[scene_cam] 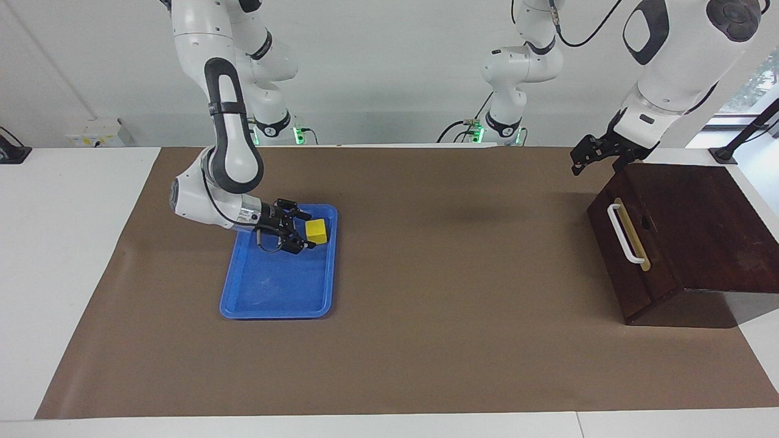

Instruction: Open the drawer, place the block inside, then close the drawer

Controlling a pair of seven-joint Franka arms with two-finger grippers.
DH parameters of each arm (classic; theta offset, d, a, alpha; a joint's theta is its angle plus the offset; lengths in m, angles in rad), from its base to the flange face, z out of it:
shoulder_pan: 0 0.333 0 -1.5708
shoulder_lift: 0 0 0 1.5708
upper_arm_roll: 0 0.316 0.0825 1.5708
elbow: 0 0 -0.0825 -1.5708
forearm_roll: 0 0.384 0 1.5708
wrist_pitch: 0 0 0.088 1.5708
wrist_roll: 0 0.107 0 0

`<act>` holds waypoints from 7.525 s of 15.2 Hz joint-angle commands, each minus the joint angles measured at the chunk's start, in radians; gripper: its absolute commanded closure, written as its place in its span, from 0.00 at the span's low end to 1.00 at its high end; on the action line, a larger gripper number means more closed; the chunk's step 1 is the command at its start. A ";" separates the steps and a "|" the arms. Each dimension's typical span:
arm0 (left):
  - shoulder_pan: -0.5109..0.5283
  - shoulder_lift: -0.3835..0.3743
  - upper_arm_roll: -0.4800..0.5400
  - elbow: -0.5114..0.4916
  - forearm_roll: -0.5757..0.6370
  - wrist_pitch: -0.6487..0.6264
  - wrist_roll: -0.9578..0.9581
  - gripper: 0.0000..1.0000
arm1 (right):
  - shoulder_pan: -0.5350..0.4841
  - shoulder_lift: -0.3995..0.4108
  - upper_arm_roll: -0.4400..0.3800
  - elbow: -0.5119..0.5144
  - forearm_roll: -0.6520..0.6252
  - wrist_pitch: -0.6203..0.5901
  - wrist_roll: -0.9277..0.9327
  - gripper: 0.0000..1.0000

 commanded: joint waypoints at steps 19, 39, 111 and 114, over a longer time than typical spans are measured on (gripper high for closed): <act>-0.036 0.187 -0.002 -0.240 0.679 0.569 -0.155 0.00 | -0.004 -0.014 -0.001 0.233 -0.090 -0.132 0.252 1.00; -0.016 0.173 -0.011 -0.379 0.662 0.613 -0.158 0.00 | -0.016 -0.075 -0.003 0.566 -0.181 -0.442 0.534 1.00; -0.456 0.213 -0.101 0.182 0.042 0.162 -1.991 1.00 | 0.404 -0.021 0.015 0.563 -0.077 0.084 0.944 0.00; -0.444 0.205 -0.097 0.182 0.066 0.125 -1.874 1.00 | 0.290 -0.021 0.006 0.595 -0.084 -0.003 0.939 0.00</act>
